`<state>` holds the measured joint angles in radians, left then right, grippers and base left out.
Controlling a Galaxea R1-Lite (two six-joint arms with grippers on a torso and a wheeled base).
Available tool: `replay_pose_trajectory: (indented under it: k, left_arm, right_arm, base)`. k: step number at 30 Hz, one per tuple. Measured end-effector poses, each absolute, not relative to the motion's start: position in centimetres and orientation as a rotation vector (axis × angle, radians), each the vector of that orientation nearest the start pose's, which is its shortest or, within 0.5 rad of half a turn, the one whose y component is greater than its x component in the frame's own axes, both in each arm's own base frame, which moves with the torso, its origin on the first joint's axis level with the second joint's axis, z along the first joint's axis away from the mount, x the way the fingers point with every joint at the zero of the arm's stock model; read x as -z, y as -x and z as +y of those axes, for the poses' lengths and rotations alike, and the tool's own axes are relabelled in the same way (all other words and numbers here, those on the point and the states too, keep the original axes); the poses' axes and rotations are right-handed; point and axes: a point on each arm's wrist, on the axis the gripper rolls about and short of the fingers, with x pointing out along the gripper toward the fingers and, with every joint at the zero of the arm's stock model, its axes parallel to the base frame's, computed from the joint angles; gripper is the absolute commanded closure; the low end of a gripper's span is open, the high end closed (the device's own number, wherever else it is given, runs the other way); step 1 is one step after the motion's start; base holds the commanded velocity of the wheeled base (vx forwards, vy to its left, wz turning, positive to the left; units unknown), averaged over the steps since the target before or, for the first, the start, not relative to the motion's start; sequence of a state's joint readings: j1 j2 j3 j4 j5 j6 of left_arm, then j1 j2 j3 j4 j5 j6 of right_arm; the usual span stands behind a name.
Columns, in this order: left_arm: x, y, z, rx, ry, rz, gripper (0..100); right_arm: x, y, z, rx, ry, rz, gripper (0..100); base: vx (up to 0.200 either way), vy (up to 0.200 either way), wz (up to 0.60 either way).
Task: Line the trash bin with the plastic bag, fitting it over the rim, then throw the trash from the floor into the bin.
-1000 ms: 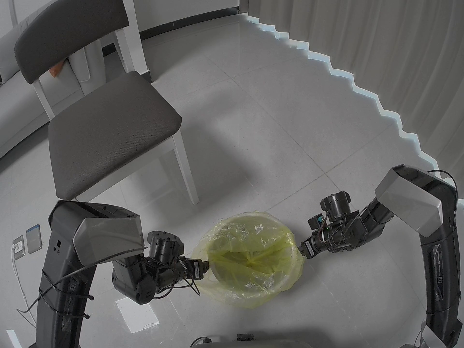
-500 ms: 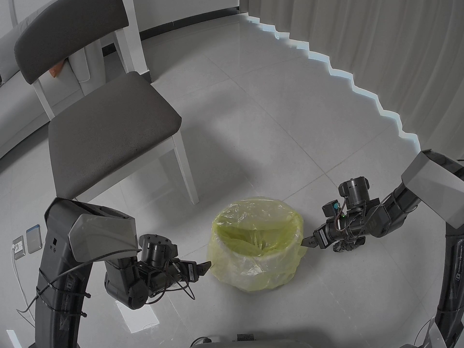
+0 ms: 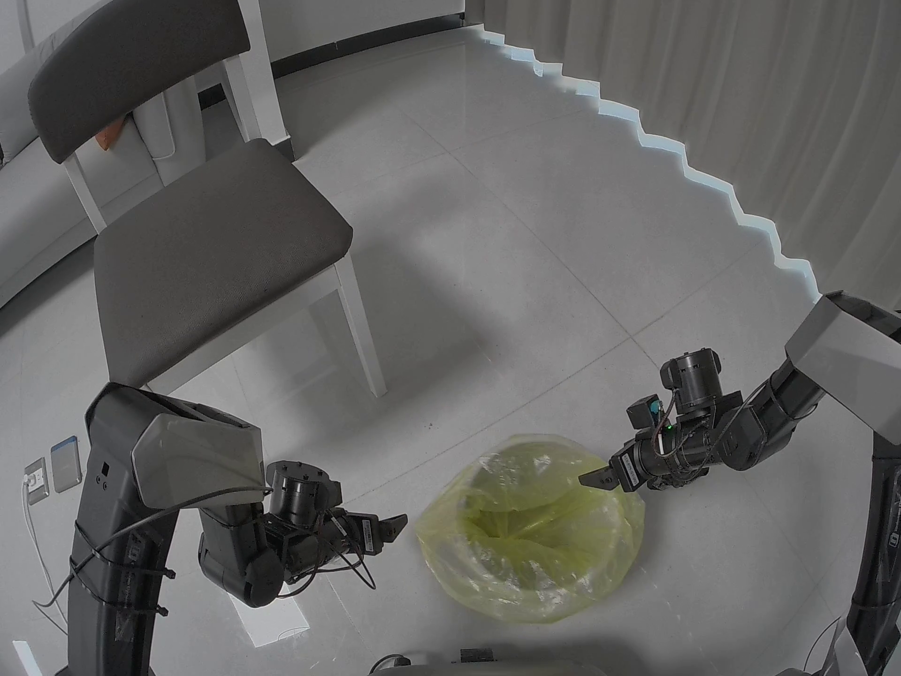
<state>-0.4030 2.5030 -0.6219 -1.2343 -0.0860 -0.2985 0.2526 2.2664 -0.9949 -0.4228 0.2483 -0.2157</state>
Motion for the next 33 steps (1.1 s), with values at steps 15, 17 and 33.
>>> replay_pose_trajectory:
  k: [15,17,33]
  left_arm:
    - [6.3,-31.7,-14.0,0.386,0.184,0.672,0]
    - [5.6,-31.8,-14.2,0.394,0.187,0.652,0]
    - [1.1,-33.8,-19.9,0.553,0.103,0.500,0]
  right_arm:
    - [-0.7,-36.4,11.0,-0.589,0.210,0.774,0]
    - [-0.6,-36.2,11.4,-0.600,0.214,0.776,0]
    - [0.1,-34.5,12.2,-0.625,0.226,0.740,0]
  base:
    - [0.000,0.000,0.00]
    - [0.000,0.000,0.00]
    - [0.000,0.000,0.00]
